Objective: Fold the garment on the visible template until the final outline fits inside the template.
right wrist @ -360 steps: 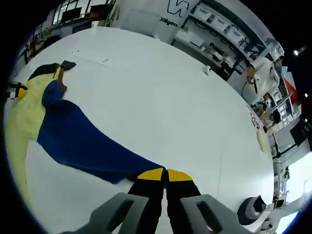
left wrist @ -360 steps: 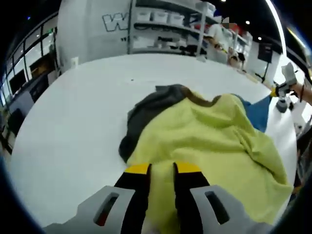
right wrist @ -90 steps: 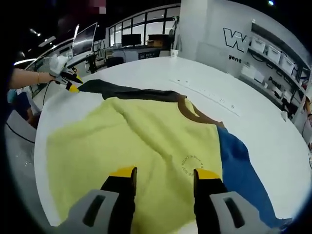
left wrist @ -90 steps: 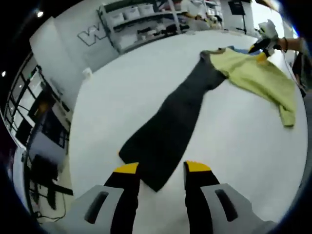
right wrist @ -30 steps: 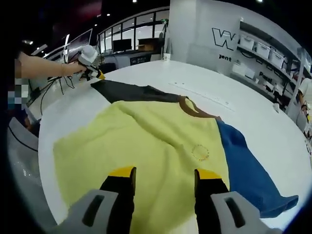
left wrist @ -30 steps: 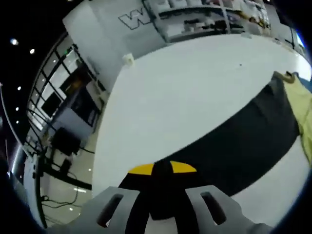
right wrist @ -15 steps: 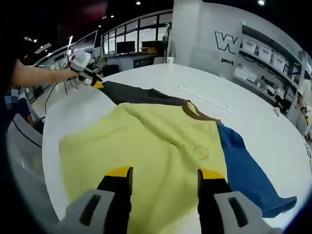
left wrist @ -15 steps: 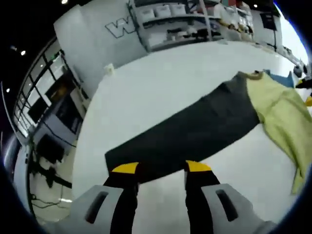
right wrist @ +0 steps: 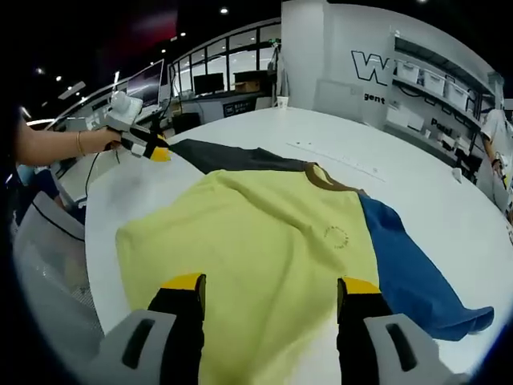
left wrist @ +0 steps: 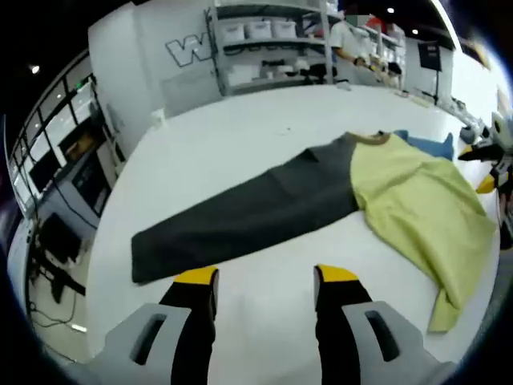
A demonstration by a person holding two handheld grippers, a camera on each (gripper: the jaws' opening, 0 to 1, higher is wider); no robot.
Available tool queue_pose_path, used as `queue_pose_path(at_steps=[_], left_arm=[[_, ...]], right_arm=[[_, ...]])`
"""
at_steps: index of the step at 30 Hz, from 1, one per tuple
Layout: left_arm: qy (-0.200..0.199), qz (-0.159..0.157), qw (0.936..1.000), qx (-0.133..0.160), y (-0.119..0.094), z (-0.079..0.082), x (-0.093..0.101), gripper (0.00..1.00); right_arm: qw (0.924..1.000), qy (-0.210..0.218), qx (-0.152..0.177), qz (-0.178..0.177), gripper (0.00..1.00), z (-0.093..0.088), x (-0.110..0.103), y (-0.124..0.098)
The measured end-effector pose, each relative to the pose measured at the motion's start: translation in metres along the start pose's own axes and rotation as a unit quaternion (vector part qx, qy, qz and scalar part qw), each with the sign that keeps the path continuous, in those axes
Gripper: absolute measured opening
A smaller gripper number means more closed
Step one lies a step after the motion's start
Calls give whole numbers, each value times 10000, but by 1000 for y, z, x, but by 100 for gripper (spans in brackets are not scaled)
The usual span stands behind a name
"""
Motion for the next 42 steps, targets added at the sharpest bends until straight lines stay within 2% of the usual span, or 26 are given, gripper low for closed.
queue_pose_path(at_steps=[2,7,8,12,15,18,20,22,26,29,33,38,42], left_arm=[[-3,-15,10000,2,1,-1,-1,51],[67,-213,9998,12,-6,-4,9,52],[47,-269,9996,20,-13,-7,15,52],[95,-402,9991,1,-14,-7,20,50],[130,-571,9983,44,-20,-8,28,50],[203,-859,9961,-10,-26,-12,44,50],[115,-1049,9944,-52,-28,-14,52,49],[-10,-1169,9931,-107,-33,-15,59,49],[27,-1295,9916,-48,-43,-15,70,48],[45,-1433,9896,-107,-50,-20,78,45],[93,-1693,9851,-280,-57,-26,89,36],[16,-2014,9783,-490,-71,-34,106,33],[308,-2099,9753,-617,-74,-43,115,33]], right_arm=[[10000,42,25,7,67,-1,-3,-4],[9999,86,54,6,67,-6,-6,-9],[10000,75,60,3,68,-7,-7,-10],[9999,127,92,9,68,-11,-7,-13],[9999,159,63,16,68,-17,-12,-16],[9997,226,53,29,67,-21,-13,-19],[9997,248,51,28,66,-23,-14,-21],[9996,272,50,42,64,-26,-15,-25],[9997,234,19,62,64,-30,-19,-32],[9997,238,-50,99,64,-37,-25,-37],[9994,307,-69,120,62,-47,-31,-41],[9991,409,-84,37,61,-59,-33,-46],[9987,516,-30,-2,61,-65,-33,-53]])
Point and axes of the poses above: the point that each gripper's makers call its tool centre point, and the gripper's own axes: y roughly forward along the fingers, x roughly to its right, z roughly out of its top, the point moved 8 cm from there along -y, roughly backward along the fingers, and after that the axes turned 14 degrees about z, right-handed, at the moved point
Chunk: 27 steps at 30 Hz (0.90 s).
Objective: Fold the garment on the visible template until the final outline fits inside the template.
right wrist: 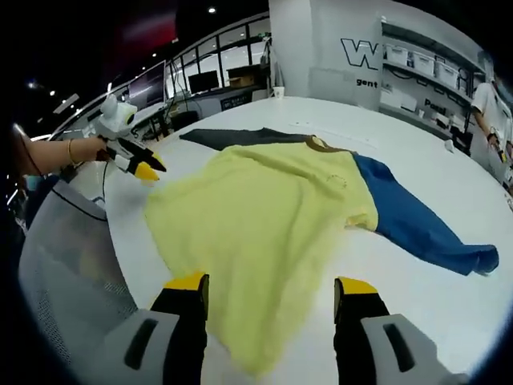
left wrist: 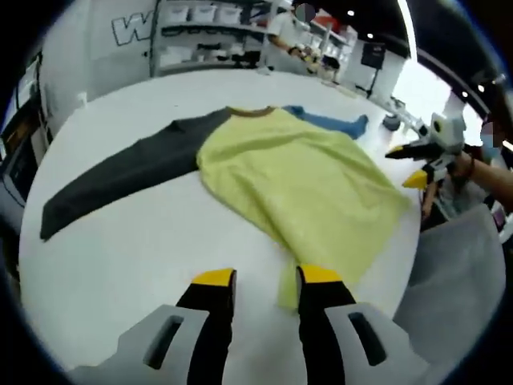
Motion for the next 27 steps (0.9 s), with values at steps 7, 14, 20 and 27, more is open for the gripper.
queue_pose_path(at_steps=[7,14,20,27], left_arm=[[-222,-260,9991,-249,8,-12,7,29],[-211,-266,9988,-341,14,-16,11,10],[-255,-149,9990,-334,5,-20,11,7],[-667,106,9975,-189,-15,-21,12,7]], right_arm=[[9999,119,-8,-99,61,-8,5,-3],[9991,382,-81,-186,60,-28,9,-6],[9983,558,-106,-165,54,-38,8,-9],[9980,597,-31,-182,49,-36,4,-11]])
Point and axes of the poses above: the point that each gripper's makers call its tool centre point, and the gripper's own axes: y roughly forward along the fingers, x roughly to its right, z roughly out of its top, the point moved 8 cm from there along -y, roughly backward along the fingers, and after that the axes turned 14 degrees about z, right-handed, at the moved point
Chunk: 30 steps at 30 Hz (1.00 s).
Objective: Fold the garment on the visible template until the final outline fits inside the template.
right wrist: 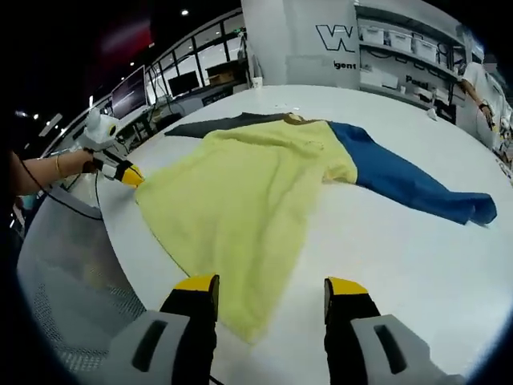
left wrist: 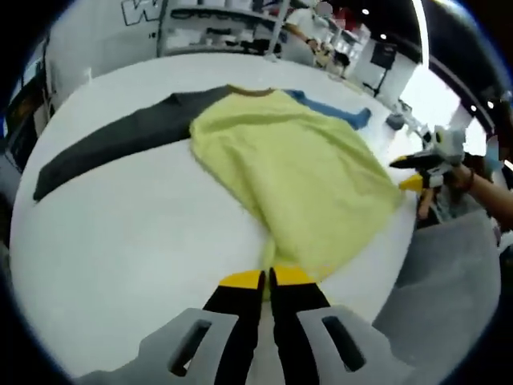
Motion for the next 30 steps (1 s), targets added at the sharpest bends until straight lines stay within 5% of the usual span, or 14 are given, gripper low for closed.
queue_pose_path(at_steps=[7,11,13,14,15,25,30], left_arm=[[-763,491,9954,313,-30,-7,8,7],[-1014,743,9920,140,-35,-14,10,7],[-981,815,9917,135,-33,-17,8,7],[-825,962,9913,-341,-25,-33,5,6],[-878,1004,9901,-434,-22,-36,5,6],[-592,1063,9909,-566,-18,-36,16,6],[-473,1066,9909,-669,-18,-37,19,6]], right_arm=[[10000,-45,14,7,47,1,0,-1],[10000,-94,14,26,46,-1,2,-1],[9999,-97,-1,32,45,-1,1,-1],[9999,-94,-58,11,45,-3,-3,-3],[9998,-124,-124,-19,44,-4,1,-2],[9993,112,-319,-163,33,-20,4,-3],[9969,1,-609,-496,0,-24,9,-6]])
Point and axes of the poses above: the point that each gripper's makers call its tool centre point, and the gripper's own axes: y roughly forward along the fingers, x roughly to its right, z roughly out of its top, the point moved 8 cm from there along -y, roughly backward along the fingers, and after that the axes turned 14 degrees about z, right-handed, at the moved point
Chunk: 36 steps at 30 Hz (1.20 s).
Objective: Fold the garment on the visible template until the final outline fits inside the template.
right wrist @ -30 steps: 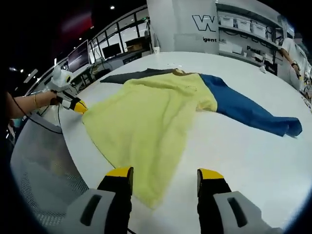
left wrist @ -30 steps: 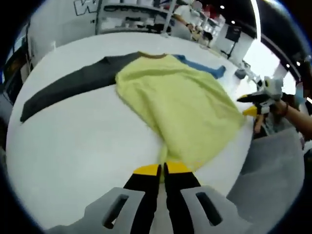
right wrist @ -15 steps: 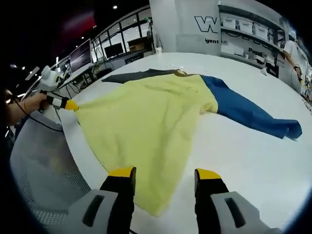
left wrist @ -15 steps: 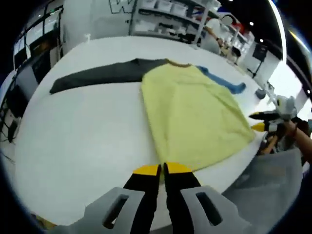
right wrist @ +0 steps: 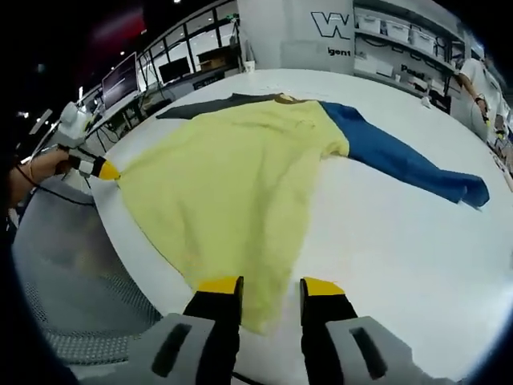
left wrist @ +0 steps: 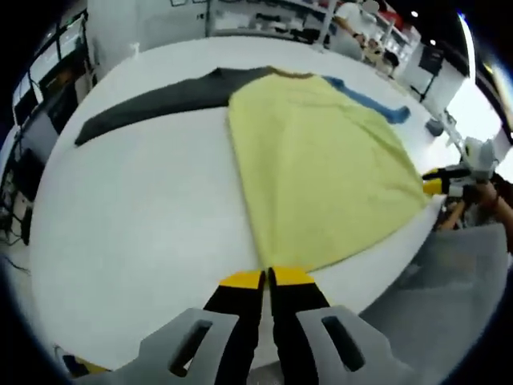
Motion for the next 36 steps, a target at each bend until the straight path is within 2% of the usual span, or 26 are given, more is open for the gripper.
queue_pose_path(at_steps=[1,7,10,12,16,23,25,26,27,28,29,31,34,36], left_arm=[[48,42,10000,-47,1,-1,-1,6],[278,26,9996,-95,0,-7,2,6],[305,6,9995,-99,-3,-8,4,6],[322,-15,9994,-121,-2,-8,4,6],[361,-87,9990,-237,-2,-11,5,6],[452,-82,9986,-272,-3,-13,4,8],[467,-81,9987,-164,-4,-12,1,12],[433,-67,9990,-68,-5,-11,0,18],[182,-49,9995,257,-8,-5,-4,23],[126,-52,9994,324,-9,-3,-6,28],[-109,-11,9986,517,-12,4,-13,33],[-236,65,9975,667,-15,12,-23,35],[-344,141,9957,844,-16,24,-39,31],[-472,134,9937,1006,-16,32,-45,33]], right_arm=[[9999,-69,-104,-60,0,-2,3,-1],[9997,-8,-218,-58,0,-9,3,-6],[9999,-68,-137,-73,0,-5,-5,-14],[9997,-110,-109,-203,0,-6,-3,-18],[9994,-90,-270,-212,0,-11,-2,-15],[9992,-185,-269,-238,0,-11,-3,-15],[9993,-222,-195,-228,0,-9,-4,-16],[9994,-235,-116,-218,9,-6,-4,-17],[9996,-147,154,-198,14,2,-4,-17],[9996,-112,192,-180,17,3,-4,-18],[9992,-12,403,-85,17,11,-3,-21],[9981,-28,608,-32,17,20,-3,-24],[9959,-13,909,16,23,35,-3,-27],[9944,-60,1054,62,26,43,-2,-23]])
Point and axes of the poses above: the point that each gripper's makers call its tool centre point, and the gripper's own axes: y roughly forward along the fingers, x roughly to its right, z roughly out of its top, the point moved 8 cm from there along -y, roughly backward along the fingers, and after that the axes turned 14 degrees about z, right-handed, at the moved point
